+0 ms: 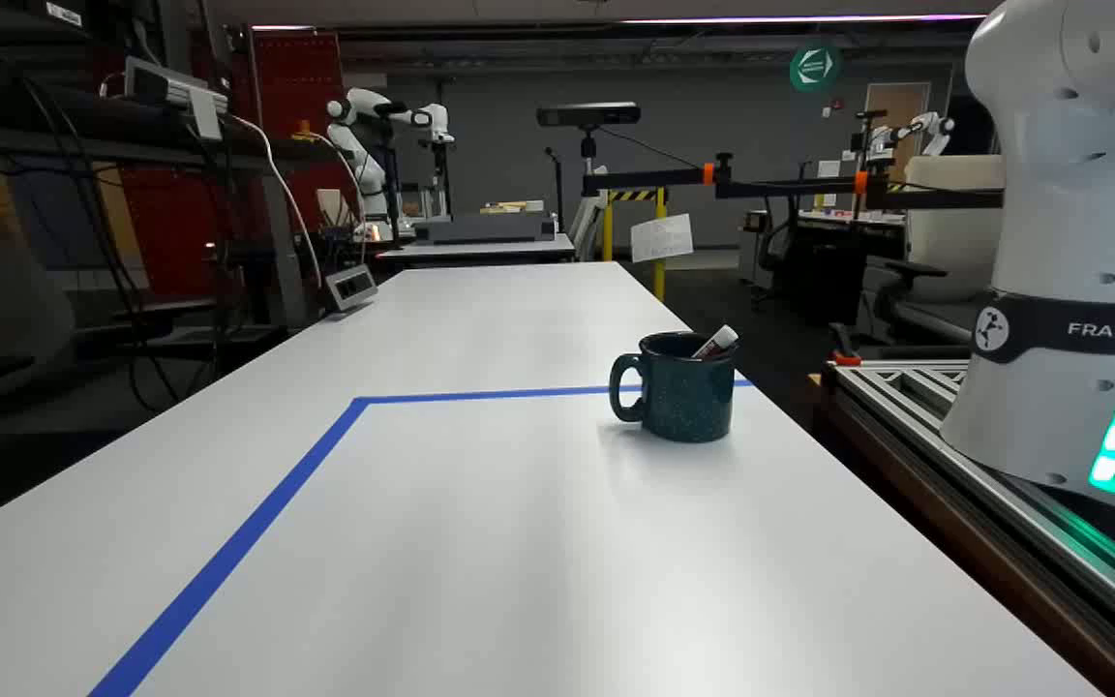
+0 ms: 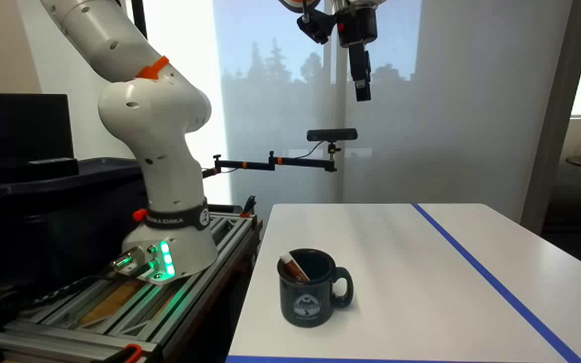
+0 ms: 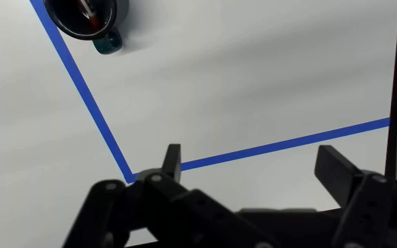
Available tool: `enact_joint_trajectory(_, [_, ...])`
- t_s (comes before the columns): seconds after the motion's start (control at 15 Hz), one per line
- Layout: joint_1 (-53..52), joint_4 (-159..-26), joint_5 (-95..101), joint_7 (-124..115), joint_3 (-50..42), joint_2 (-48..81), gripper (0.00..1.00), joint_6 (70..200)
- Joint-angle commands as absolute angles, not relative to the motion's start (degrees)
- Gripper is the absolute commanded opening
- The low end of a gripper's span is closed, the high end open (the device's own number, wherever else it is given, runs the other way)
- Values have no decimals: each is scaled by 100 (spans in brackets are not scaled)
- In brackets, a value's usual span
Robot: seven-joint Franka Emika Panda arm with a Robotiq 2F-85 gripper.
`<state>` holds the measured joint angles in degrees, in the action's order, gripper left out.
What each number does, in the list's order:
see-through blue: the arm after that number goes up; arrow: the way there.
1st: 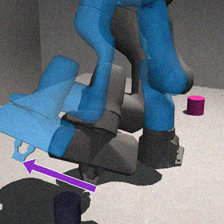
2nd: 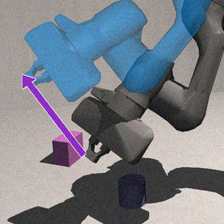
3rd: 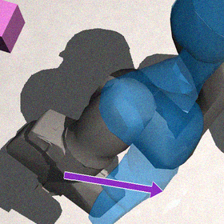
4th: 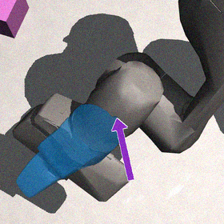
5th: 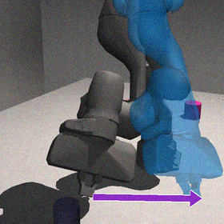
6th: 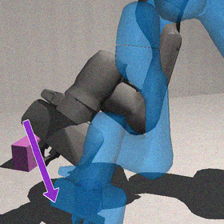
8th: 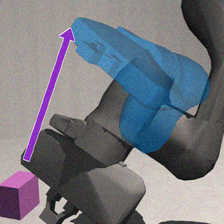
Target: Remove the marker from the mug cup
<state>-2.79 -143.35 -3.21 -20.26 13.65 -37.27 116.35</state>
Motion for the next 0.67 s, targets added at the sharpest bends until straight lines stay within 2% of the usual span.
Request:
enact_joint_trajectory(0.0, [-323,-14317,-291,-2049,1327,-3718,100,11619])
enact_joint_trajectory(0.6, [-223,-14165,-281,-2107,1278,-3448,100,11477])
